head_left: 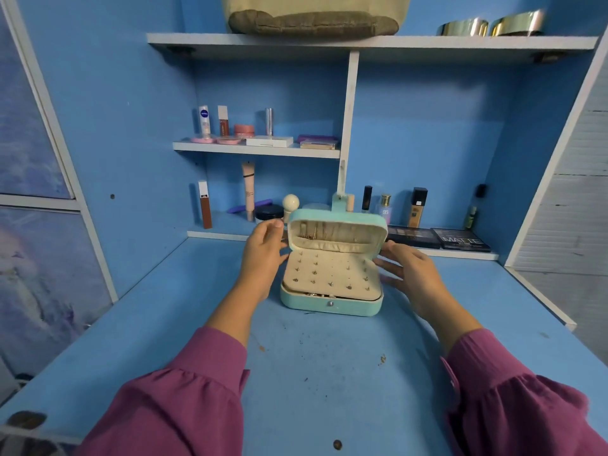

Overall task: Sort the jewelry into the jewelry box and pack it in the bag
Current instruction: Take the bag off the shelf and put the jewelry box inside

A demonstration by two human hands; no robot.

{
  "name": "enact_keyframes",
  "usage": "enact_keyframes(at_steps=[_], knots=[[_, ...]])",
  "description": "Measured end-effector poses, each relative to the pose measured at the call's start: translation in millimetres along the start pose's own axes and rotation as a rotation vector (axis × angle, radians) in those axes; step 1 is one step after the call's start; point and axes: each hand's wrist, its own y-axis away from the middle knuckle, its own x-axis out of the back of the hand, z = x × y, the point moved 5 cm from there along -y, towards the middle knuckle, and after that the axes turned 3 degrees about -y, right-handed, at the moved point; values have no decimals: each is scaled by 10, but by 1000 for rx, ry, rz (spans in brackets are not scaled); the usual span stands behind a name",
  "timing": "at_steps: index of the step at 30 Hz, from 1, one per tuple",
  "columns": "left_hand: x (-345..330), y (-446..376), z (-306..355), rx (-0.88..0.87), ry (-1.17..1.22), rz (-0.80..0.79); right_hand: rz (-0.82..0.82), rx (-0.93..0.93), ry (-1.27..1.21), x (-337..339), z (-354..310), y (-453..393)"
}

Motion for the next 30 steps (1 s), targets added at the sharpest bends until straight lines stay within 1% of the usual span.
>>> enact_keyframes(at_steps=[1, 3, 5, 7, 12, 18, 21, 23, 24, 25, 27, 28, 30], knots=[[13, -7, -12, 21, -6, 12, 12, -10, 68, 19, -16, 16], [35, -32, -50, 33, -95, 22, 19, -41, 179, 40, -34, 47], [27, -18, -65, 29, -199, -8, 21, -70, 217, 43, -38, 64], [18, 2, -69, 12, -255, -33, 10, -80, 204, 36, -36, 63], [31, 14, -69, -21, -257, -29, -5, -79, 145, 21, -30, 59], [-51, 23, -83, -76, -192, -73, -10, -61, 112, -37, 43, 12], [-83, 5, -144, -42, -180, -174, -44, -34, 120, -50, 96, -19], [-105, 3, -182, -4, -235, -301, -122, 8, 118, -78, 88, -1], [-113, 12, -193, -1, -304, -380, -173, 37, 151, -106, 74, 28], [-120, 34, -200, -12, -399, -460, -219, 71, 237, -140, 65, 60], [-132, 94, -206, -62, -596, -574, -279, 146, 514, -209, 77, 117], [-135, 117, -208, -93, -659, -598, -292, 183, 642, -243, 99, 138], [-140, 142, -216, -131, -701, -602, -275, 245, 771, -287, 126, 156]])
